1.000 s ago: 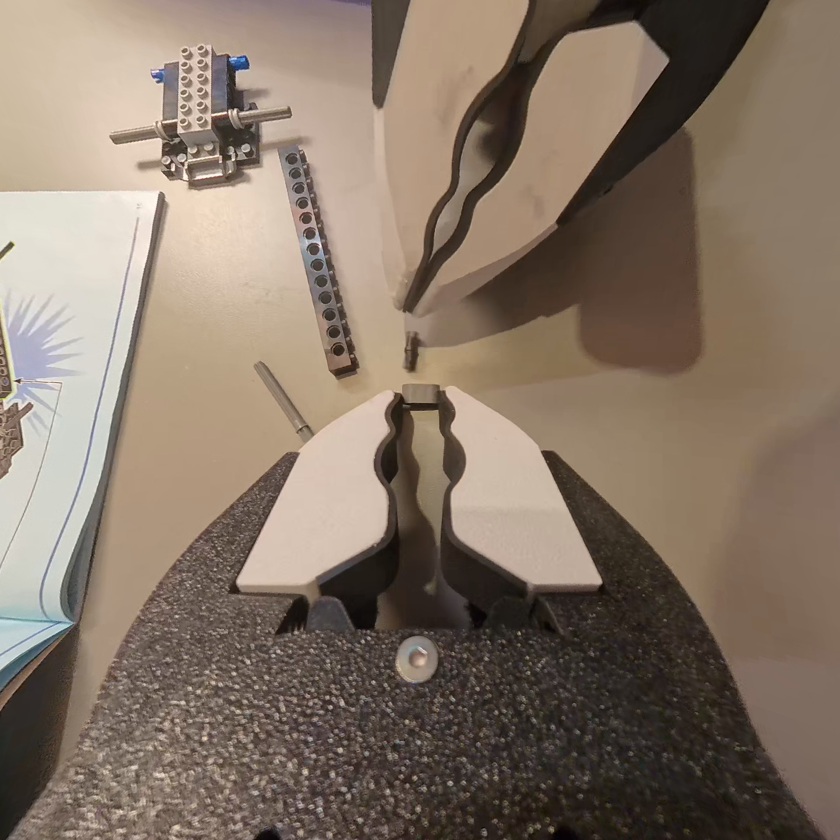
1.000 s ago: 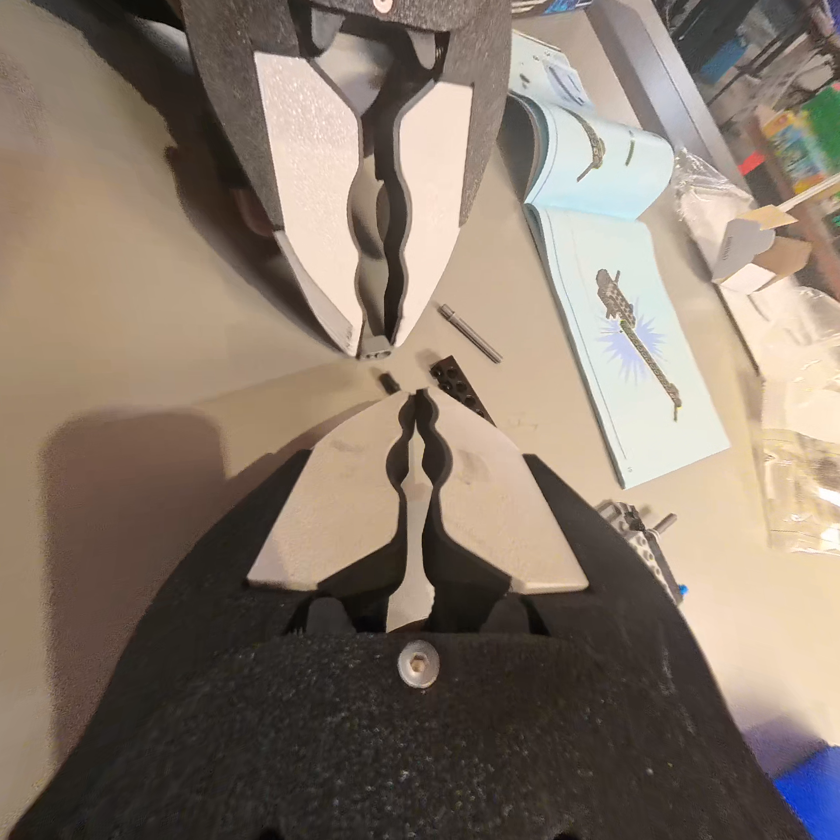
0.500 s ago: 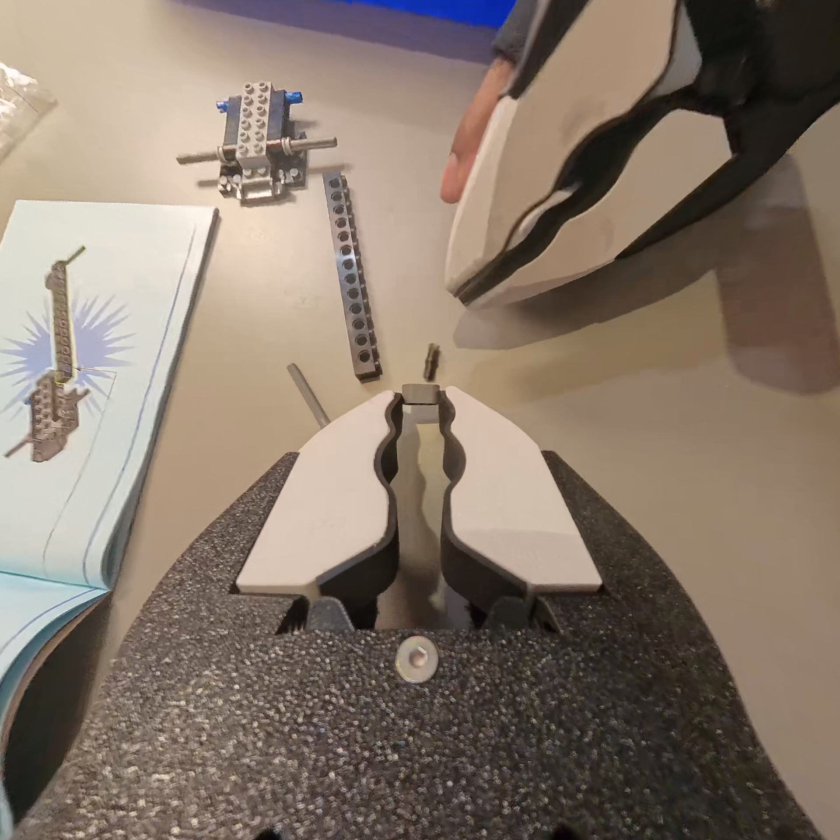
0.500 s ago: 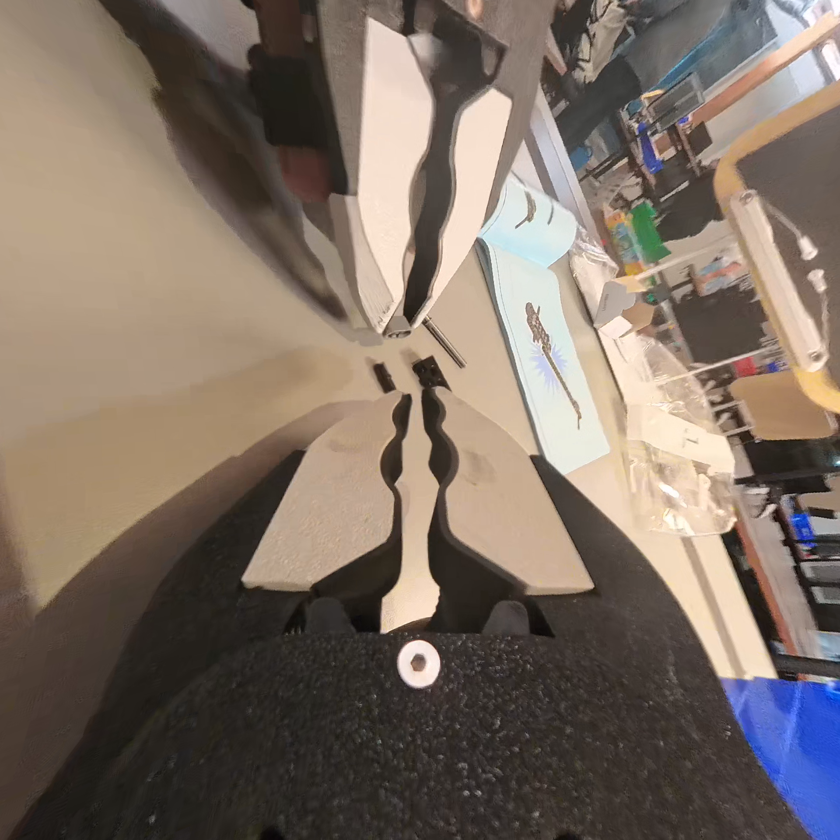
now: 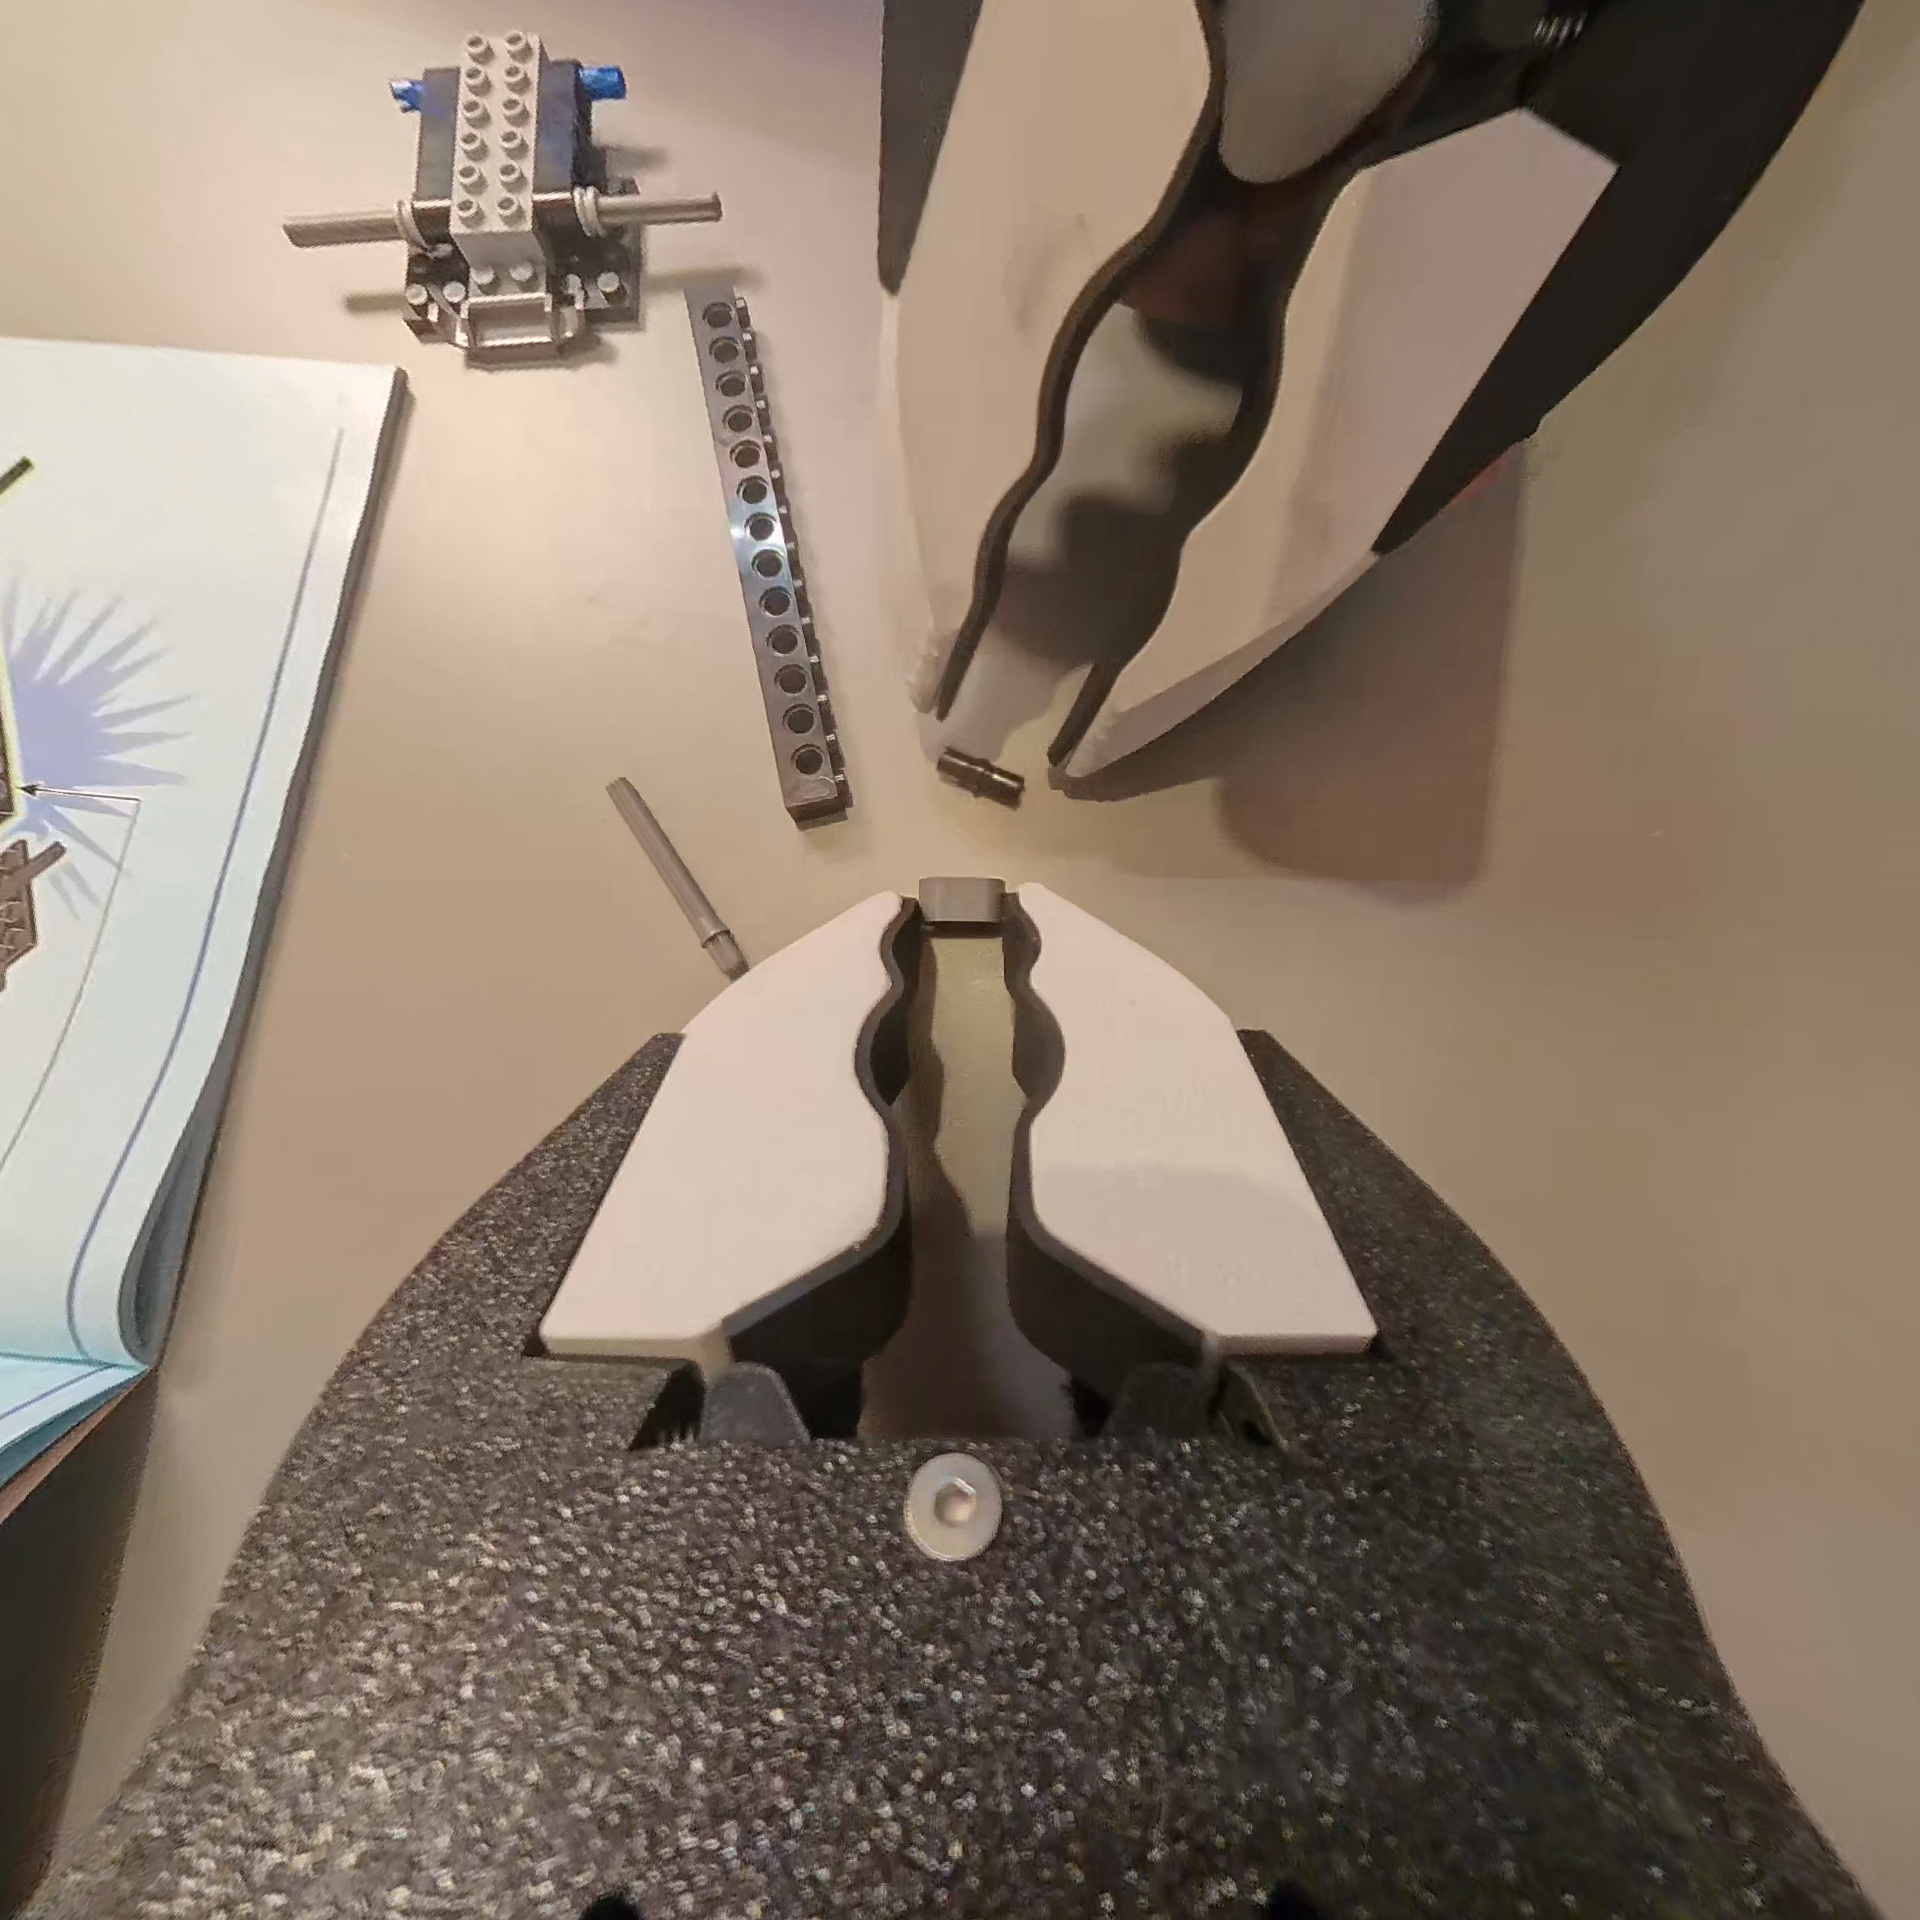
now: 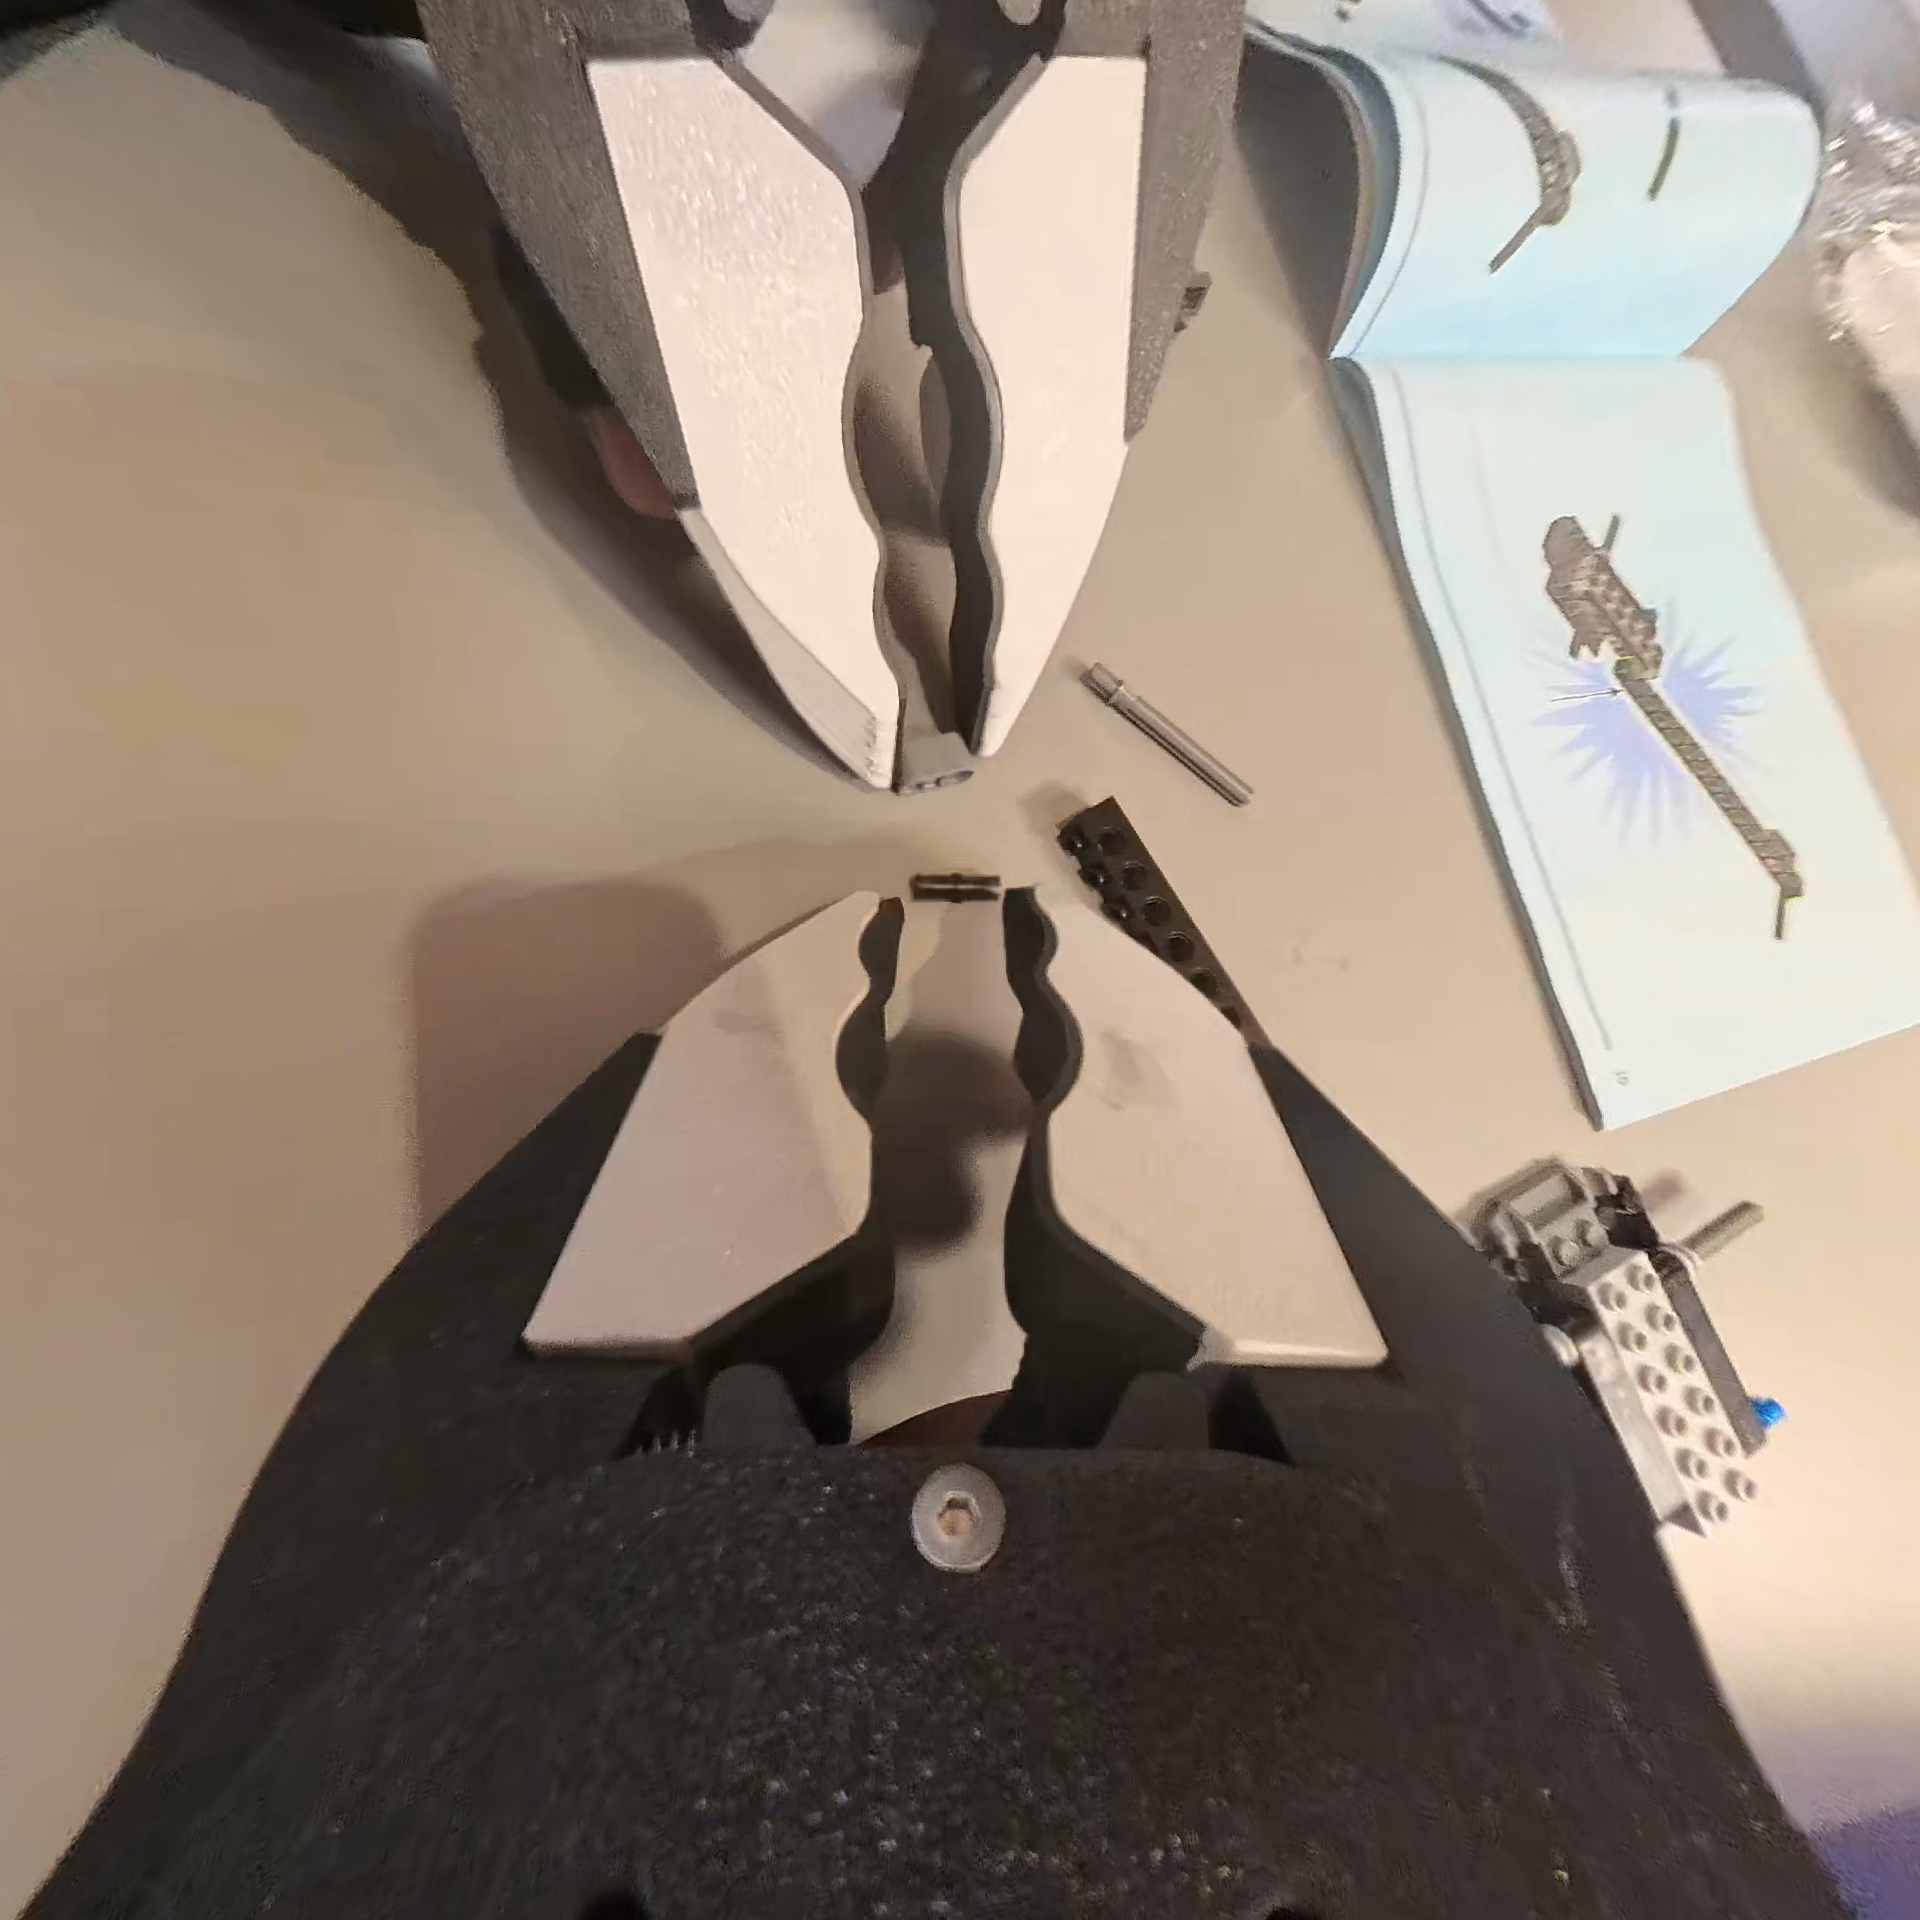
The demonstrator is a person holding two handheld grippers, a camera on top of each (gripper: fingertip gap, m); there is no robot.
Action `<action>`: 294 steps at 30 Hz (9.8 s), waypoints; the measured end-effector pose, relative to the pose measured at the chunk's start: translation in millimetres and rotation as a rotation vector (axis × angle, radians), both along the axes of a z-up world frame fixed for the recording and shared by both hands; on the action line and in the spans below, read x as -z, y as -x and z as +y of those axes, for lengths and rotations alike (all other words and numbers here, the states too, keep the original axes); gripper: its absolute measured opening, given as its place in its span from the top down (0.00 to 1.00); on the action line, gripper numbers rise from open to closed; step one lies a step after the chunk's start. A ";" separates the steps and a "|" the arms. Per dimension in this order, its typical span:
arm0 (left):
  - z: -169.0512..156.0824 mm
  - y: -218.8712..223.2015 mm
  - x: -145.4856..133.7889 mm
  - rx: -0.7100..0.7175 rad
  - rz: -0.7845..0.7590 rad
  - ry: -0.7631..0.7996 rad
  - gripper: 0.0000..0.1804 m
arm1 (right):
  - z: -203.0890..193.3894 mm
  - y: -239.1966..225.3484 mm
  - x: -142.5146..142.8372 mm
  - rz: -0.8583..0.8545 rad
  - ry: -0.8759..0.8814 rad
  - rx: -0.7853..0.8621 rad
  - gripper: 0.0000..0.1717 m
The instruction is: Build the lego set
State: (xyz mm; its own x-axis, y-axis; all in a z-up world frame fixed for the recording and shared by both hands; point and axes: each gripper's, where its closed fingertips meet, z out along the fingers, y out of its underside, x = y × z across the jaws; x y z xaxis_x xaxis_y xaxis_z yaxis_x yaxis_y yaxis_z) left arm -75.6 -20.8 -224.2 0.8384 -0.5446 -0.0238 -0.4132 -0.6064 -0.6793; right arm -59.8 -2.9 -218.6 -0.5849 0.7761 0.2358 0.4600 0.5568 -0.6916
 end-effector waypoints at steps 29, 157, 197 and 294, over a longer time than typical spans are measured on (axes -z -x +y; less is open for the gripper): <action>4.2 -7.1 0.0 0.019 -0.002 0.013 0.92 | -1.9 5.1 5.3 -0.103 0.073 0.040 0.91; 0.8 -19.2 -57.8 0.017 -0.509 -0.145 0.87 | -23.7 4.4 -62.1 0.780 -0.465 -0.280 0.95; -5.7 -41.5 -118.6 0.148 -0.866 -0.356 0.91 | -30.6 -12.4 -127.5 1.412 -0.971 -0.188 0.95; -13.7 -34.2 -133.8 0.200 0.018 -0.865 0.91 | -27.2 -10.7 -106.1 0.861 -0.138 -0.132 0.93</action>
State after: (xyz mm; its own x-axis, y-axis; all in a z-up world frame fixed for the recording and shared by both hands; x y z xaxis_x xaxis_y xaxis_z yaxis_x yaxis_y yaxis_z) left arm -41.4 -34.5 -90.4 0.7247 -0.4660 -0.5076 -0.4719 0.2011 -0.8584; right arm -49.1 -30.1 -112.6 -0.2435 0.6471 0.7225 -0.2642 0.6725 -0.6913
